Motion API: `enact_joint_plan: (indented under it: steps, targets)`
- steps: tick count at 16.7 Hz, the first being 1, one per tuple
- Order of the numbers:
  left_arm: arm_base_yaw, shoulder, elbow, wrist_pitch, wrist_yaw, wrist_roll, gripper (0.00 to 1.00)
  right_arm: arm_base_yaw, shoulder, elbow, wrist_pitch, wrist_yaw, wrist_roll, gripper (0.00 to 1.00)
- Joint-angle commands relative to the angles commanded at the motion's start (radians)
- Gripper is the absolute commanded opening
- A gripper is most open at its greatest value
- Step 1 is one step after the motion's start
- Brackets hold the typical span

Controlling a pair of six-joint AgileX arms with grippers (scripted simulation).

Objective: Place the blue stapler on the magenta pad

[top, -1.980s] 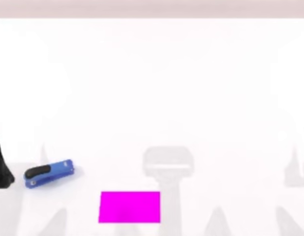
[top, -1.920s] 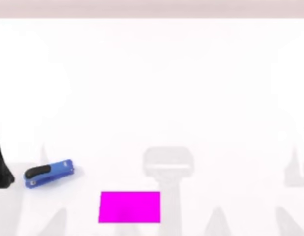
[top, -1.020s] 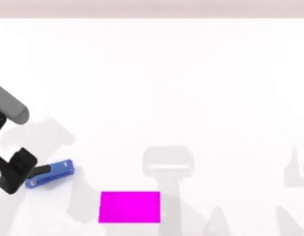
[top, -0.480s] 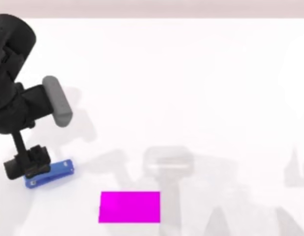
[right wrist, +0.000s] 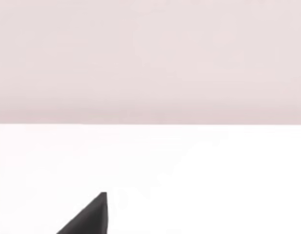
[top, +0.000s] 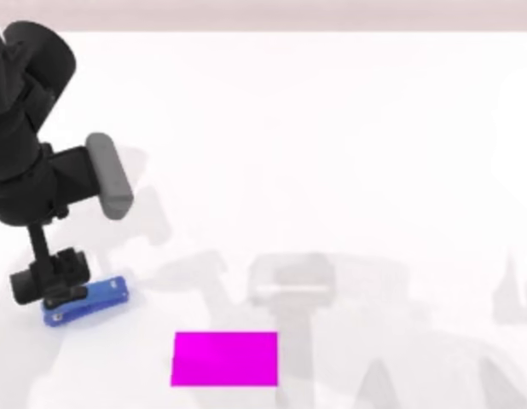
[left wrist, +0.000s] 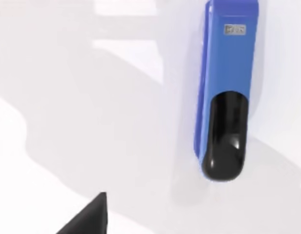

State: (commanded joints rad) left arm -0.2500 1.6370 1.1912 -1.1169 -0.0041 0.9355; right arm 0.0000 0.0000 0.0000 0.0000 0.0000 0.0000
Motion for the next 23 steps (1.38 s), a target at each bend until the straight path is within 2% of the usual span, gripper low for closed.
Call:
enact_joint_plan:
  steps: [4,11,16,23]
  targets:
    - [-0.003,0.030,-0.049,0.072,0.000,0.003,1.00,0.000,0.000,0.000,0.000,0.000,0.000,1.00]
    - [-0.001,0.152,-0.232,0.385,0.001,0.008,1.00,0.000,0.000,0.000,0.000,0.000,0.000,1.00]
    - [-0.001,0.162,-0.245,0.404,0.001,0.008,1.00,0.000,0.000,0.000,0.000,0.000,0.000,1.00]
    - [-0.001,0.162,-0.245,0.404,0.001,0.008,0.47,0.000,0.000,0.000,0.000,0.000,0.000,1.00]
